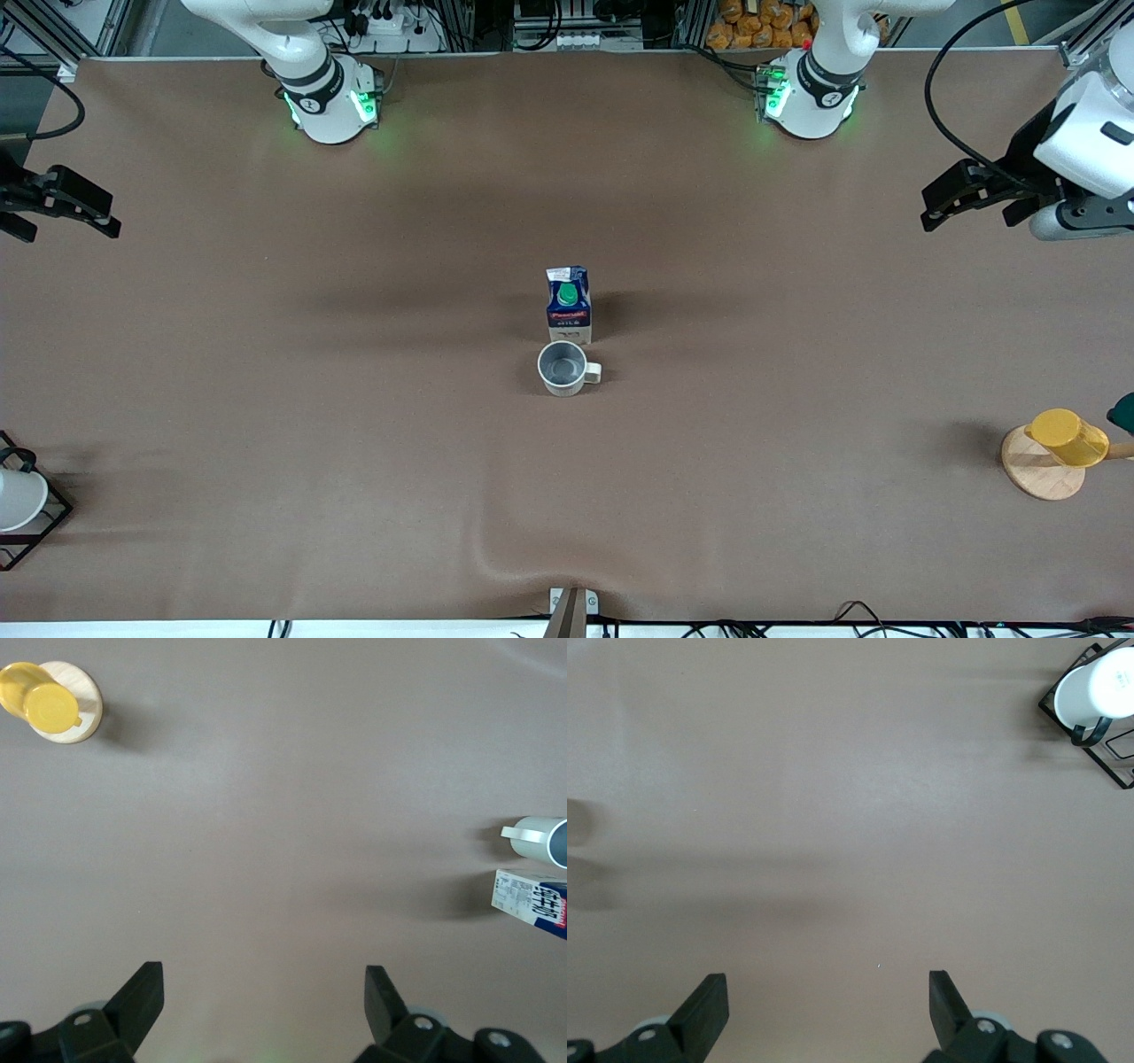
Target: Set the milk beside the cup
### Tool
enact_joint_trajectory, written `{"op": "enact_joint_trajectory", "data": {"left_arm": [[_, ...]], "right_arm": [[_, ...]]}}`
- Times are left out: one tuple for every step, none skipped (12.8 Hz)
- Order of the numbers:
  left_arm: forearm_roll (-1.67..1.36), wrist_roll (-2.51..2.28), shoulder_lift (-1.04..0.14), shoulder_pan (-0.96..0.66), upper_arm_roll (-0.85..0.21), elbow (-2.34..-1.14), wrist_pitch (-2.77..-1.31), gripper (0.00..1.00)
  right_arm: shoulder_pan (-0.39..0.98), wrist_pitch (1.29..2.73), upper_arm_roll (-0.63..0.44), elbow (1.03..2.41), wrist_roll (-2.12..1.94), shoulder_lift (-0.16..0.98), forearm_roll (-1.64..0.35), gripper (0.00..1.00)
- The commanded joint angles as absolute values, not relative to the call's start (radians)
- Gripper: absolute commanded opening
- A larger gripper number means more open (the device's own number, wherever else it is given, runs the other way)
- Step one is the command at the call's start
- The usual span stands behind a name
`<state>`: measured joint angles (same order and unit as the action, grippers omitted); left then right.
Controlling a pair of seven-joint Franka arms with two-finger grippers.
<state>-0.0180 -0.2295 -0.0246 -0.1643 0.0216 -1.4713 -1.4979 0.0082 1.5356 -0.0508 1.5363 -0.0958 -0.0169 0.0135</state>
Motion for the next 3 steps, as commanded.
{"op": "enact_joint_trajectory", "data": {"left_arm": [[0.000,-0.206,-0.038,-0.161,0.028,-1.457,-1.488,1.00],[0.000,-0.204,-0.038,-0.161,0.029,-1.459,-1.488,1.00],[0.000,-0.199,-0.038,-0.158,0.029,-1.460,-1.488,1.00]], "right_arm": [[-0.005,1.534,-0.038,1.526,-0.086,-0.015,0.011,1.00],[-0.005,1.534,-0.038,1.526,-0.086,-0.015,0.011,1.00],[-0.005,1.534,-0.038,1.526,-0.086,-0.015,0.011,1.00]]}}
